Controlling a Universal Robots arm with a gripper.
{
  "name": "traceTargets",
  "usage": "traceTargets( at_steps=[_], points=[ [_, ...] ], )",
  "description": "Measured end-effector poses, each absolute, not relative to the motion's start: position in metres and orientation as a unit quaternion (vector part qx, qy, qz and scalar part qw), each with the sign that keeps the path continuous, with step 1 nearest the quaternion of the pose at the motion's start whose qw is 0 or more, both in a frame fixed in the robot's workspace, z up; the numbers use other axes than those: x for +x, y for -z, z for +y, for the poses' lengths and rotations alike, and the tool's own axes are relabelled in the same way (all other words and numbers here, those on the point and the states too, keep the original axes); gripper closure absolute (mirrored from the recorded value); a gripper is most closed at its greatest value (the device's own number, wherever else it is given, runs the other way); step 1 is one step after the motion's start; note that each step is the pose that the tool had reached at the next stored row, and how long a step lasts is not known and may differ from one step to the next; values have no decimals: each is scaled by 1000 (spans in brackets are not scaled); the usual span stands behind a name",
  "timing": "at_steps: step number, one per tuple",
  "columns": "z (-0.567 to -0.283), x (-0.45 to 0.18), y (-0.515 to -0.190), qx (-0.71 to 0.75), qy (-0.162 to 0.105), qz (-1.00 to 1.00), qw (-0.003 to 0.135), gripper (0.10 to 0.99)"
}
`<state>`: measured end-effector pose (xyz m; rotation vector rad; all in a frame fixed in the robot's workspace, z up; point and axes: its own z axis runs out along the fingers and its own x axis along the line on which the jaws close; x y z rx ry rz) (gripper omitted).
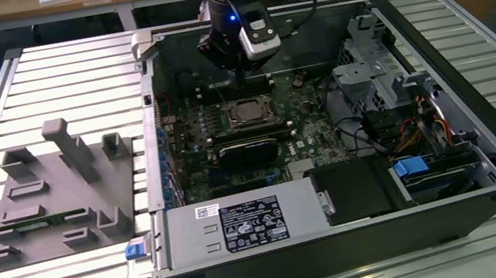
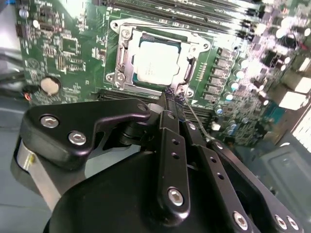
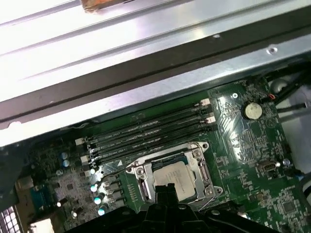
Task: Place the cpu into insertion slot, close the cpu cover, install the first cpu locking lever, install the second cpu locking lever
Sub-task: 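Install the first cpu locking lever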
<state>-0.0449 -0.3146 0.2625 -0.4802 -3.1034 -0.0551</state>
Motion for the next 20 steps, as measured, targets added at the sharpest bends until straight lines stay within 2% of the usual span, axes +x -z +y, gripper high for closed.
traceTargets(
  at_steps=[20],
  points=[
    [-315, -51, -261, -18, 17, -1000, 2, 980]
  ],
)
